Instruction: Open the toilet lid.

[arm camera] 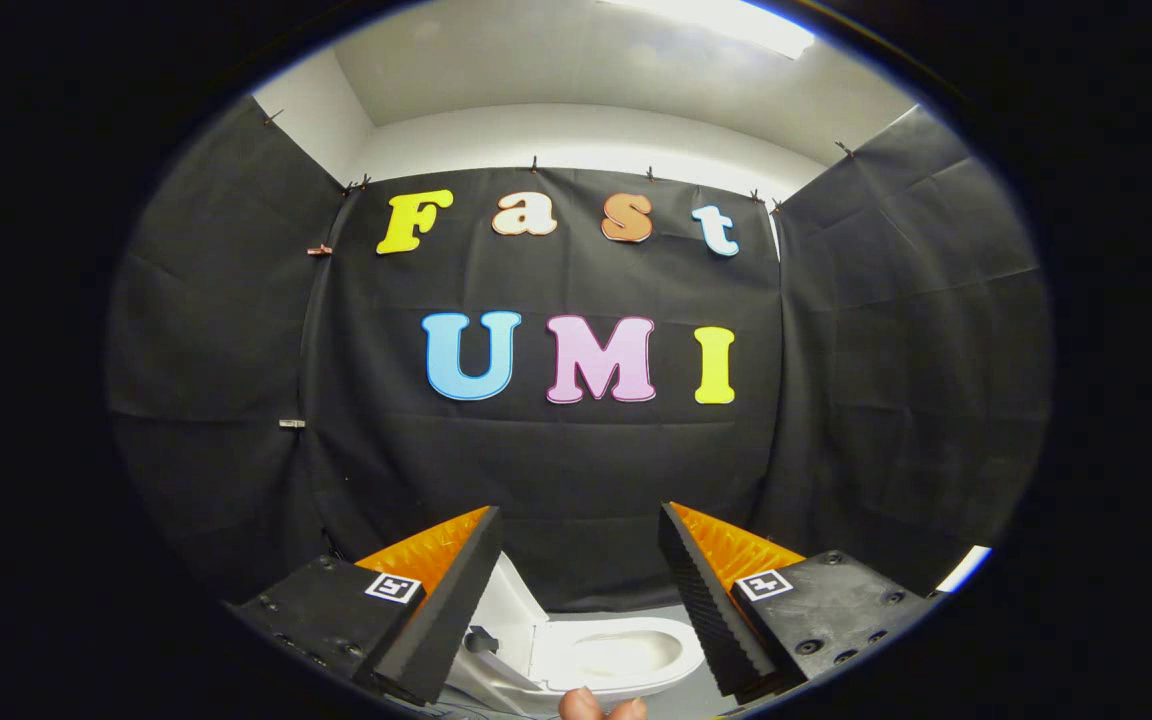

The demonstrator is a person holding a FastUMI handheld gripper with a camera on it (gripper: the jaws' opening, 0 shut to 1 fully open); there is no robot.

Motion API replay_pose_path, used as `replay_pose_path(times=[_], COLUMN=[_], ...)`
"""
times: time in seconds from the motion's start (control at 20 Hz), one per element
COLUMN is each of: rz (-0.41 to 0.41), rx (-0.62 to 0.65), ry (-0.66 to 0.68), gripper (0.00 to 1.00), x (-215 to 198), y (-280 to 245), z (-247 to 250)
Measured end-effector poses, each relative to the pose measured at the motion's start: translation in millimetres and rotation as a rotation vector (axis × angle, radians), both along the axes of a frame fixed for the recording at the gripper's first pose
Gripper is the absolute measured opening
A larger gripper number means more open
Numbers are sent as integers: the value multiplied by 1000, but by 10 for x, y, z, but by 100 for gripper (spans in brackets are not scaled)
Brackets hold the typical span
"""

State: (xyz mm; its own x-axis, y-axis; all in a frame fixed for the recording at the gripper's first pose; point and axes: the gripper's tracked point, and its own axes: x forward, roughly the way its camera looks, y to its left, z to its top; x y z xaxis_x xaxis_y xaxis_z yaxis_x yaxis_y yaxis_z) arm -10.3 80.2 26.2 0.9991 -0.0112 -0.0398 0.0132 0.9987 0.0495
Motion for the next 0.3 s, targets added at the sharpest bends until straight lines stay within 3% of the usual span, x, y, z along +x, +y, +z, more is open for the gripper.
replay_pose_path(times=[0.3], rz=[-7], rx=[5], ry=[-1], gripper=[98], x=[15], y=[-24], z=[12])
